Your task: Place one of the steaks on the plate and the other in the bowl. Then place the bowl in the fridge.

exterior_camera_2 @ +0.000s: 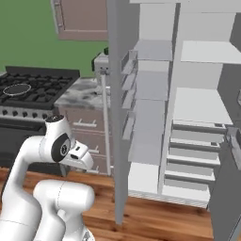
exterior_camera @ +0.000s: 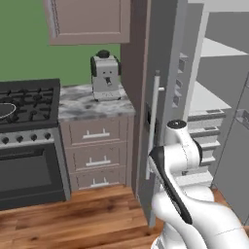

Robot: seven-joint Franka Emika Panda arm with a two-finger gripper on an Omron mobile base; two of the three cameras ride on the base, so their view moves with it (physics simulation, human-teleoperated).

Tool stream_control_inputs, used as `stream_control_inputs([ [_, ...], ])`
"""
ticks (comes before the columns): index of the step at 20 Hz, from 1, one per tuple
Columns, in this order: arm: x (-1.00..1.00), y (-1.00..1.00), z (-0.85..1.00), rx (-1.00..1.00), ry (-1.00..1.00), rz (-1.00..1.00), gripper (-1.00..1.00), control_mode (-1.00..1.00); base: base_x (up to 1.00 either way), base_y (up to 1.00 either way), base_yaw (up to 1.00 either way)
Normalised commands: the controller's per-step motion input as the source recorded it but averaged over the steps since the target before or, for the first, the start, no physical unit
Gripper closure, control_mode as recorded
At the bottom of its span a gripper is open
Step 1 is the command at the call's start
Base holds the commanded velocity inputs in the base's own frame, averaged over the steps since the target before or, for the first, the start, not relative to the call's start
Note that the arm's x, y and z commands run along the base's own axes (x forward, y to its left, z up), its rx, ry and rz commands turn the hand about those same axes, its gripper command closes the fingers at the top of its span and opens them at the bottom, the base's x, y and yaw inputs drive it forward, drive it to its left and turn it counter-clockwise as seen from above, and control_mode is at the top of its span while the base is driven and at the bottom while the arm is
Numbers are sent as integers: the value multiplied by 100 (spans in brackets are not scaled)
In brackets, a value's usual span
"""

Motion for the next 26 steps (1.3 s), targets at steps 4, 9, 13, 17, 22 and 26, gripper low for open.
stream_control_inputs([
  [4,0,0,0,0,0,0,-100,100,-3,100,0],
  [9,0,0,0,0,0,0,-100,100,3,100,0],
  [13,0,0,0,0,0,0,-100,100,11,100,1],
  [17,0,0,0,0,0,0,-100,100,26,100,6],
  [22,0,0,0,0,0,0,-100,100,24,100,3],
  [26,0,0,0,0,0,0,-100,100,38,100,1],
])
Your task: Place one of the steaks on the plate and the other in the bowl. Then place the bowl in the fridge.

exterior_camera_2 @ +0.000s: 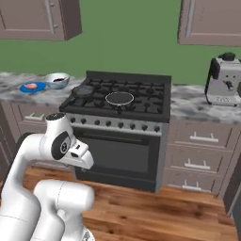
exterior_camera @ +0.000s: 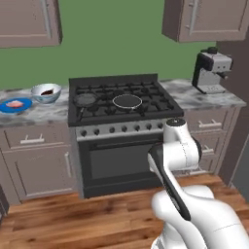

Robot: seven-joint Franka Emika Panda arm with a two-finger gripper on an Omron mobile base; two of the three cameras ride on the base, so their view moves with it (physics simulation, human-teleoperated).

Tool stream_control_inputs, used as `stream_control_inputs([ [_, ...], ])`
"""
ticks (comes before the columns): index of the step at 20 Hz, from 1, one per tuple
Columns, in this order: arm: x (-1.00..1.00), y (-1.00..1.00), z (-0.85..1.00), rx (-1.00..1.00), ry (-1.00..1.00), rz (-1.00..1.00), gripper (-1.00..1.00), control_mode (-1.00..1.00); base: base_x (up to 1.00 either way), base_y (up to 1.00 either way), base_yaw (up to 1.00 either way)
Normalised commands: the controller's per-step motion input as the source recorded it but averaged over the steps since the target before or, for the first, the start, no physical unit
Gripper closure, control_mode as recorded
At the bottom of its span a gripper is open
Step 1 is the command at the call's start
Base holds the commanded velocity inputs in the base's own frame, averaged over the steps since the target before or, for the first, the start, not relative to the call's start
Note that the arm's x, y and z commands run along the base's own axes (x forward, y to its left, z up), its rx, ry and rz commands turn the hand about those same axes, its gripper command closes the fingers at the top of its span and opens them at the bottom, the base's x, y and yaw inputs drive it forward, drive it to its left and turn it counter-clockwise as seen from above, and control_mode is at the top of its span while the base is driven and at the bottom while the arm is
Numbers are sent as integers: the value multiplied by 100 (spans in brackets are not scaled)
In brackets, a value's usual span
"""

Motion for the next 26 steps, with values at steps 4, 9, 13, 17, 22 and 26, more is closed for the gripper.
stream_control_inputs([
  [4,0,0,0,0,0,0,-100,100,62,100,0],
  [9,0,0,0,0,0,0,-100,100,58,100,-2],
  [13,0,0,0,0,0,0,-100,100,97,67,0],
  [17,0,0,0,0,0,0,-100,100,100,21,2],
  [22,0,0,0,0,0,0,-100,100,96,15,2],
  [26,0,0,0,0,0,0,-100,100,40,36,-2],
])
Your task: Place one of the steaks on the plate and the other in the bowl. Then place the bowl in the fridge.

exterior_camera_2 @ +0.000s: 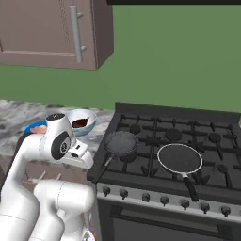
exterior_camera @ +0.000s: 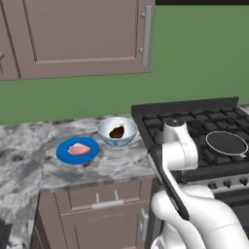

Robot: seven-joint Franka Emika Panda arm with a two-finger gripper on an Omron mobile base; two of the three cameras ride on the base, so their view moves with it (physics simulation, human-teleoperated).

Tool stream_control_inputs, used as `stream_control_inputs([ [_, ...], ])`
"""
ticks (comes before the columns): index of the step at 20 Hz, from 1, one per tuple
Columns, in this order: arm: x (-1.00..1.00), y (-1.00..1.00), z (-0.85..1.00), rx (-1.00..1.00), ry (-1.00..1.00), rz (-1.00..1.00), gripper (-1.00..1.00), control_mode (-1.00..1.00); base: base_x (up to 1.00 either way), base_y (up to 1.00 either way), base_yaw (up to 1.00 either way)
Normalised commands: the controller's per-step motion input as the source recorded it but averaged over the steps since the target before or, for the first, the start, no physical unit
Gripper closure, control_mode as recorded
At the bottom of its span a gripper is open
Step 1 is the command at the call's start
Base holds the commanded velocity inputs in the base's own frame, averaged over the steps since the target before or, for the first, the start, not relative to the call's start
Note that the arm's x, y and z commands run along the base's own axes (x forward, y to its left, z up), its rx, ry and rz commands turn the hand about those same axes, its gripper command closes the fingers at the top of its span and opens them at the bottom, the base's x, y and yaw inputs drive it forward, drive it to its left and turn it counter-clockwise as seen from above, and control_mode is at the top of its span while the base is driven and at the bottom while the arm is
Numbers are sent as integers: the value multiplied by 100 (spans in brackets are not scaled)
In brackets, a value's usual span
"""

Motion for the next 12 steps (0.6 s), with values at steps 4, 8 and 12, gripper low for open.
stream_control_inputs([
  [4,0,0,0,0,0,0,-100,100,17,63,-8],
  [8,0,0,0,0,0,0,-100,100,42,54,-7],
  [12,0,0,0,0,0,0,-100,100,78,43,-1],
])
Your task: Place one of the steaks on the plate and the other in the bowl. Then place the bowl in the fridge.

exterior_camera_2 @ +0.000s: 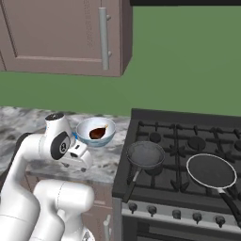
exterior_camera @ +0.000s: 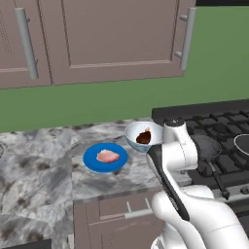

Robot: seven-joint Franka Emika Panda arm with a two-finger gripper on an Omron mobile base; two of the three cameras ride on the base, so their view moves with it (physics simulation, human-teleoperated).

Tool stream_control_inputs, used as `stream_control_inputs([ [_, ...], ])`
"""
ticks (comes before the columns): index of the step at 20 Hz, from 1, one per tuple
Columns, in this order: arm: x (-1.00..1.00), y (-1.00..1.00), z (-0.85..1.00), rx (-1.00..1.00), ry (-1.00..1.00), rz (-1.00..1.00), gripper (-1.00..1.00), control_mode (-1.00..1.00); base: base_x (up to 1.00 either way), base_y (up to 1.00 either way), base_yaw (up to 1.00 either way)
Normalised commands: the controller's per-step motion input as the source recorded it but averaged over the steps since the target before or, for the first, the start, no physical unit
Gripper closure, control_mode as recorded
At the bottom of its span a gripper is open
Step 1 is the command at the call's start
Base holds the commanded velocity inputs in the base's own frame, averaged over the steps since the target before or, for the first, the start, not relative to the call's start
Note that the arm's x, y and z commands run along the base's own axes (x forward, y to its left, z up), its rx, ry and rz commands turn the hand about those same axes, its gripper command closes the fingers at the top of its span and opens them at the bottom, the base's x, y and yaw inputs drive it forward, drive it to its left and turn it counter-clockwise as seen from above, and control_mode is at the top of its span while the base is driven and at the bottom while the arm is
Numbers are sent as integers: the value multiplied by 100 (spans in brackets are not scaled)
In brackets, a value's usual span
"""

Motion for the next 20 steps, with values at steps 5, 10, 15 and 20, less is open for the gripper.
stream_control_inputs([
  [5,26,0,0,0,-3,1,-100,-100,13,2,0],
  [10,66,-8,29,-1,-5,0,-100,-100,0,0,0],
  [15,76,-67,66,5,0,0,-100,-100,0,0,0],
  [20,69,-42,72,31,8,0,-100,-100,0,0,0],
])
